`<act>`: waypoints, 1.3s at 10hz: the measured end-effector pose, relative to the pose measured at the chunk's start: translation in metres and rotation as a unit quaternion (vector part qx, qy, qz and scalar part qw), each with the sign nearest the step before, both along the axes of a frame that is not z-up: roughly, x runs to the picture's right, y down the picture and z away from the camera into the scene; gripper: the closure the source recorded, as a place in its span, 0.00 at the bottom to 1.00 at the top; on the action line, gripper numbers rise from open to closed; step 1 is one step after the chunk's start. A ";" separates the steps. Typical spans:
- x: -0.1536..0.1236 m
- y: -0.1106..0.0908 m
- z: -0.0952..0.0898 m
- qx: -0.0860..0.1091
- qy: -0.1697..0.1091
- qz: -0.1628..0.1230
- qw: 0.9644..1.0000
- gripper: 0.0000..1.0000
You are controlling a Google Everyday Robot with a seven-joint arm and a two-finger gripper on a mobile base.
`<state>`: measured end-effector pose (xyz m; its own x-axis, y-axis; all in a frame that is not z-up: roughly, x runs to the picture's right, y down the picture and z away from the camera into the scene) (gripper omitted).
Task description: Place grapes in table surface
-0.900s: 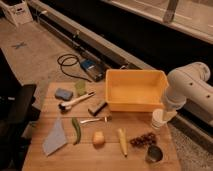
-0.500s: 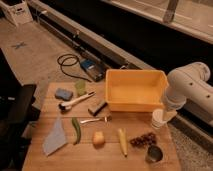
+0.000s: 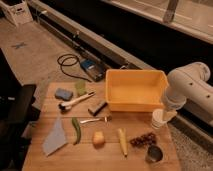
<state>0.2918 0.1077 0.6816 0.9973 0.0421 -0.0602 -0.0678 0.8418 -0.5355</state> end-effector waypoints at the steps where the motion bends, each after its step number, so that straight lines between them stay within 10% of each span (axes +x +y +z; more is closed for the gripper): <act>1: 0.000 0.000 0.000 0.000 0.000 0.000 1.000 0.35; 13: -0.003 0.000 0.001 0.000 0.002 -0.014 1.000 0.35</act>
